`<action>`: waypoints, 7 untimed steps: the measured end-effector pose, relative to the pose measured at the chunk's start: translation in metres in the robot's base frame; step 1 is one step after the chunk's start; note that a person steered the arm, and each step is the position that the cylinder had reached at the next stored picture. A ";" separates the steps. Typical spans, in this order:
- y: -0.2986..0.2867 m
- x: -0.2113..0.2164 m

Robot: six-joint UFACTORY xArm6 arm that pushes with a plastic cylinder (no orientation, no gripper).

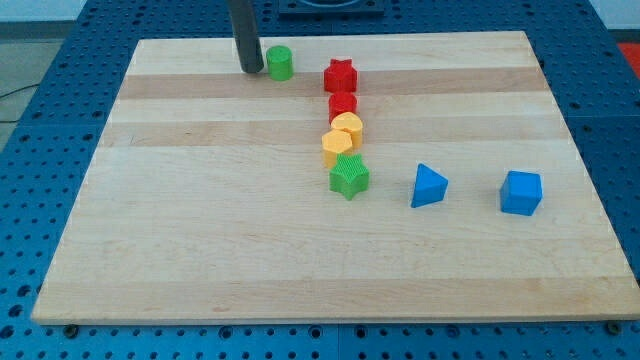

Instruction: Place the green circle to the top of the red star

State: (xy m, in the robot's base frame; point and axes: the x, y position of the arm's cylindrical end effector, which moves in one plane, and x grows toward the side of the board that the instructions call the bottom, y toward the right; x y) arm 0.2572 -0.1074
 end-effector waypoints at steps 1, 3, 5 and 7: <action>0.021 0.000; 0.066 0.000; 0.079 -0.013; 0.137 -0.061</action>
State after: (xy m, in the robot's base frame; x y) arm 0.1957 0.0294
